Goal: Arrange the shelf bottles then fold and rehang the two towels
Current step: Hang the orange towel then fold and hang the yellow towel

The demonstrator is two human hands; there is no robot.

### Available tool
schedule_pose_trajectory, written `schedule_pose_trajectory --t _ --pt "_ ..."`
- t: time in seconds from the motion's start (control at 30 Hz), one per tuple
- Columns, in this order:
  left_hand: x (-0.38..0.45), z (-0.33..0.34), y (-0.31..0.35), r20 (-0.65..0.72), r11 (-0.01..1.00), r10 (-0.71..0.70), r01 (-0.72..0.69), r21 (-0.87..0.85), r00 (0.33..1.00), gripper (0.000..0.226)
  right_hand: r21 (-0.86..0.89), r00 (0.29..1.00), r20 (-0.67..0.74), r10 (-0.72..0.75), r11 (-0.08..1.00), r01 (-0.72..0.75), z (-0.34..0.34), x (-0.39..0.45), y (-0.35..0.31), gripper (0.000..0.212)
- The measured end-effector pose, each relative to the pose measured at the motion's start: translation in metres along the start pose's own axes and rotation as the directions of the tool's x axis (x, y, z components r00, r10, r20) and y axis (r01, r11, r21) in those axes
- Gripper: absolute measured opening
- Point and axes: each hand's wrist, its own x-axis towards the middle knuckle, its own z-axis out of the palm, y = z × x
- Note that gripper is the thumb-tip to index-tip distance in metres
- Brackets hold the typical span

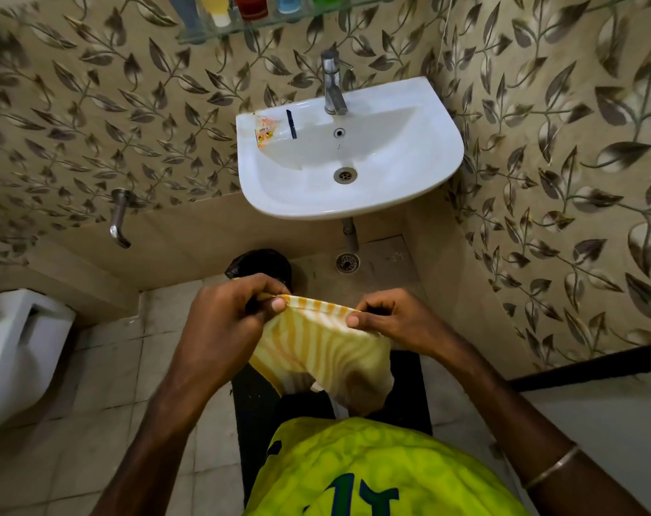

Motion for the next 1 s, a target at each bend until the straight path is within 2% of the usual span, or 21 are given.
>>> schedule_pose_trajectory --t 0.07,0.13,0.2,0.3,0.37,0.47,0.57,0.7,0.8,0.9,1.0 --pt "0.001 0.004 -0.007 -0.054 0.998 -0.044 0.046 0.045 0.998 0.018 -0.016 0.997 -0.070 -0.015 1.000 0.013 0.003 0.001 0.000 0.021" --pt "0.004 0.014 -0.014 -0.137 0.983 -0.081 0.102 0.151 0.987 0.018 -0.082 0.989 -0.137 -0.055 0.996 0.044 0.008 0.004 -0.003 0.020" --pt "0.005 0.025 -0.017 -0.189 0.964 -0.077 0.121 0.236 0.979 0.031 -0.147 0.981 -0.168 -0.096 0.987 0.072 0.014 0.007 -0.010 0.020" --pt "0.003 0.042 -0.014 -0.105 0.971 -0.019 0.043 0.233 0.994 0.063 -0.149 0.981 -0.149 -0.127 0.983 0.104 0.021 0.009 -0.024 0.026" --pt "0.002 0.049 -0.008 -0.002 0.989 0.020 -0.020 0.148 1.000 0.068 -0.166 0.979 -0.100 -0.177 0.973 0.159 0.025 0.009 -0.031 0.027" --pt "0.003 0.048 -0.002 0.102 0.999 0.043 -0.045 0.018 0.994 0.056 -0.167 0.982 -0.028 -0.186 0.970 0.179 0.022 0.009 -0.036 0.009" --pt "0.003 0.043 -0.001 0.151 1.000 0.018 -0.016 -0.012 0.988 0.037 -0.130 0.987 0.018 -0.159 0.979 0.160 0.016 0.006 -0.036 0.012" --pt "0.000 0.041 0.004 0.066 0.998 0.037 -0.041 0.052 0.997 0.015 0.007 0.987 0.040 -0.157 0.988 0.157 0.015 0.001 -0.029 0.014" --pt "-0.005 0.035 0.007 0.037 0.996 0.083 -0.084 0.038 0.996 0.012 0.078 0.990 0.090 -0.108 0.992 0.101 0.014 -0.001 -0.021 0.013" --pt "-0.008 0.025 0.008 0.007 0.997 0.076 -0.077 0.030 0.997 0.011 0.055 0.995 0.094 -0.040 0.998 0.035 0.009 -0.003 -0.006 0.020" --pt "-0.013 0.011 0.002 -0.028 0.999 0.036 -0.037 -0.009 0.999 0.013 0.026 0.998 0.070 0.009 1.000 -0.011 0.005 -0.005 0.008 0.012"
